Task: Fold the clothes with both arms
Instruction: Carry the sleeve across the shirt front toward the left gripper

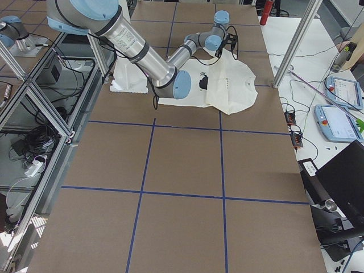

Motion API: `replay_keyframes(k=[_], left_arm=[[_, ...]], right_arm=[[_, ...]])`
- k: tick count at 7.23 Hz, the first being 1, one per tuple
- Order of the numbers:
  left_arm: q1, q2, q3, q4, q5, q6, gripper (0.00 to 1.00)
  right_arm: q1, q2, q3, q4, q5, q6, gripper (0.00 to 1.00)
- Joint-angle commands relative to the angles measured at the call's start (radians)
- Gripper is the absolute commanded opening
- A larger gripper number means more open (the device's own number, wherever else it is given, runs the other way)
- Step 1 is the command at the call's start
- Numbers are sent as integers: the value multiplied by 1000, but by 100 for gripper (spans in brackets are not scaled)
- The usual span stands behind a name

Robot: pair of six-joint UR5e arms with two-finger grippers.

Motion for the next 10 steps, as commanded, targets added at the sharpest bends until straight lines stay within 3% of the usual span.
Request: replay_keyframes(k=[1, 2, 3, 4, 5, 6, 7, 8, 9, 10], left_arm=[[0, 0, 1, -12, -2, 0, 100], [0, 0, 0, -12, -2, 0, 100], [2, 0, 1, -12, -2, 0, 100], [9, -2, 0, -13, -5, 1, 100], [29, -2, 1, -13, -21, 0, 100], [64, -5, 1, -51, -23, -2, 100], [103, -5, 6, -97, -22, -103, 100], [173, -11, 10, -140, -20, -343, 100], [274, -8, 20, -224, 10, -514, 100], [323, -8, 67, -287, 105, -604, 99]], right_arm=[[-91, 127, -175, 94, -135, -4, 0], [-130, 175, -260, 129, -187, -5, 0], [-168, 179, -301, 195, -256, -5, 0], [-176, 180, -306, 197, -260, -5, 0], [-177, 194, -322, 197, -260, -4, 34], [-179, 225, -357, 197, -273, -4, 89], [-181, 248, -378, 197, -273, -4, 98], [-182, 249, -362, 196, -272, 17, 98], [-178, 186, -281, 190, -273, 95, 98], [-158, 38, -92, 124, -269, 116, 98]])
